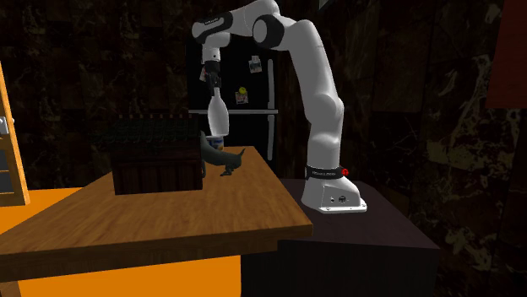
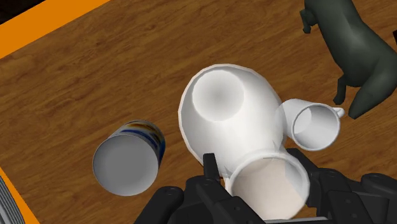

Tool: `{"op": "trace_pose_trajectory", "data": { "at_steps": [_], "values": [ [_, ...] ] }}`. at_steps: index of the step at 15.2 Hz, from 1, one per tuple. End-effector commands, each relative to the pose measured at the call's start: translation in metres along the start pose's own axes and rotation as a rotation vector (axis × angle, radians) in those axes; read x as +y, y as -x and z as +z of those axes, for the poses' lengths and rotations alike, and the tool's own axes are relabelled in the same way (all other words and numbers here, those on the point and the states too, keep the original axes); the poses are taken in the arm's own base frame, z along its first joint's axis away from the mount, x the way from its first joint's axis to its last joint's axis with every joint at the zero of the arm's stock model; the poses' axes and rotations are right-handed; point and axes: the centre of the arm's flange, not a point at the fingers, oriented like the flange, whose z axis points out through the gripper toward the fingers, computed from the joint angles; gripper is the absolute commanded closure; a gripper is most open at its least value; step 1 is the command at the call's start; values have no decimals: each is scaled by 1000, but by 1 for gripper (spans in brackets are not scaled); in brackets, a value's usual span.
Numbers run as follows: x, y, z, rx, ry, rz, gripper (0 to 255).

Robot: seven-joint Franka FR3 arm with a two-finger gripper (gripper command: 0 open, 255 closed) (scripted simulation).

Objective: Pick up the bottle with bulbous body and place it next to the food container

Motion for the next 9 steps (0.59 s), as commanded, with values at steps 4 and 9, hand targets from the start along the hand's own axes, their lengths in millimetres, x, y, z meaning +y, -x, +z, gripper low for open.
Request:
{"op": "trace_pose_trajectory", "data": {
  "at_steps": [4,9],
  "values": [
    [0,-2,26,1,1,0,255],
    [0,-3,52,1,1,0,255]
  ]
}}
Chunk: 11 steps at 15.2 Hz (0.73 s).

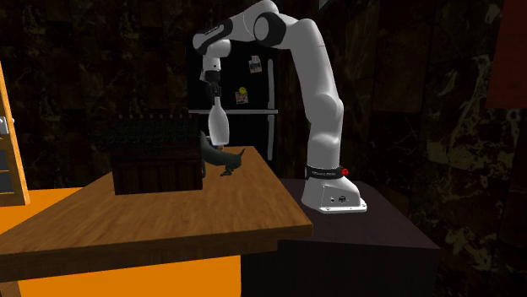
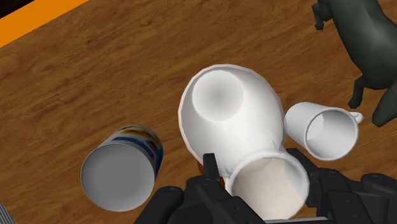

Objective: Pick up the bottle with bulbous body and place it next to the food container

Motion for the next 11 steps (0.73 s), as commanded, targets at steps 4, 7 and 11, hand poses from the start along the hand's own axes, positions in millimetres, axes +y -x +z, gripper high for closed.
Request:
{"op": "trace_pose_trajectory", "data": {
  "at_steps": [4,7,11],
  "values": [
    [-1,-2,26,1,0,0,255],
    [-1,-3,42,1,0,0,255],
    [-1,-4,63,1,0,0,255]
  ]
}}
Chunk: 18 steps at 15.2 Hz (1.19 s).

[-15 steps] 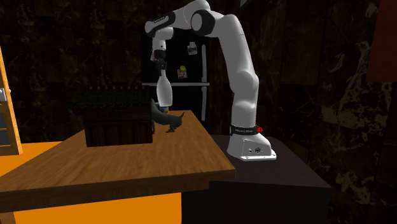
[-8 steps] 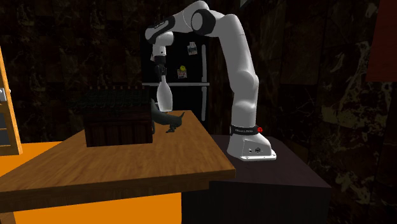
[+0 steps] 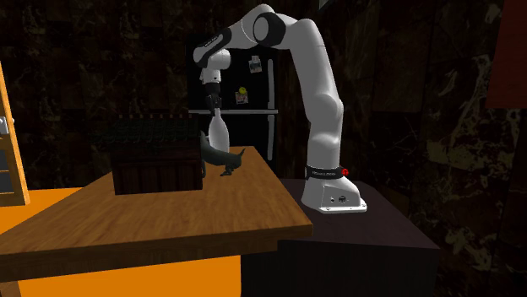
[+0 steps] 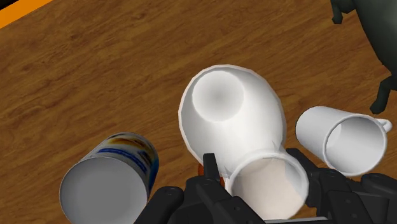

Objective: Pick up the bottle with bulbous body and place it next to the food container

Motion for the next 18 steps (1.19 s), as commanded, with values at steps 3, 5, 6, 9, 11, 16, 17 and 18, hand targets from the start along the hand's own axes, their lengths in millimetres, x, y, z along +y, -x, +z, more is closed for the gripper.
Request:
{"op": "trace_pose_trajectory", "data": {
  "at_steps": [3,5,6,9,11,16,17,18],
  "values": [
    [0,-1,21,1,1,0,255],
    [0,-1,29,1,1,0,255],
    [0,-1,29,1,1,0,255],
    [0,-1,29,1,1,0,255],
    [0,-1,29,1,1,0,255],
    [0,-1,29,1,1,0,0],
    [0,-1,29,1,1,0,0],
    [0,-1,29,1,1,0,0]
  ]
}}
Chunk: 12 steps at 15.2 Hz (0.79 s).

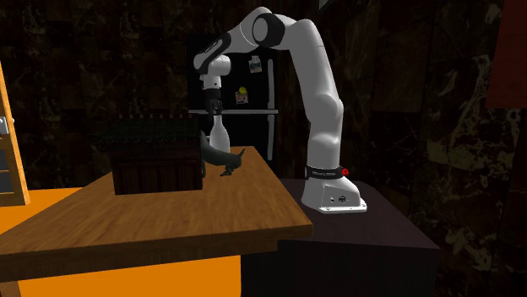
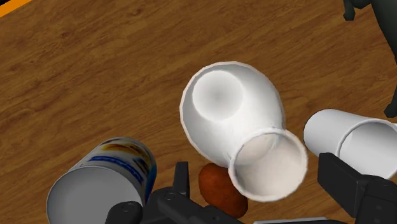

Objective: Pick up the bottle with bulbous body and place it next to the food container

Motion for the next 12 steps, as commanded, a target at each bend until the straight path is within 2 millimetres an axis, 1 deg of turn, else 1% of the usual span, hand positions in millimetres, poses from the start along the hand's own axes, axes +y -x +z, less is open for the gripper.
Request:
{"op": "trace_pose_trajectory", "data": {
  "at_steps": [1,4,5,12],
  "values": [
    [0,0,0,0,0,0,0],
    [0,0,-40,0,0,0,0],
    [0,0,-50,0,0,0,0],
    [0,0,-50,0,0,0,0]
  ]
}}
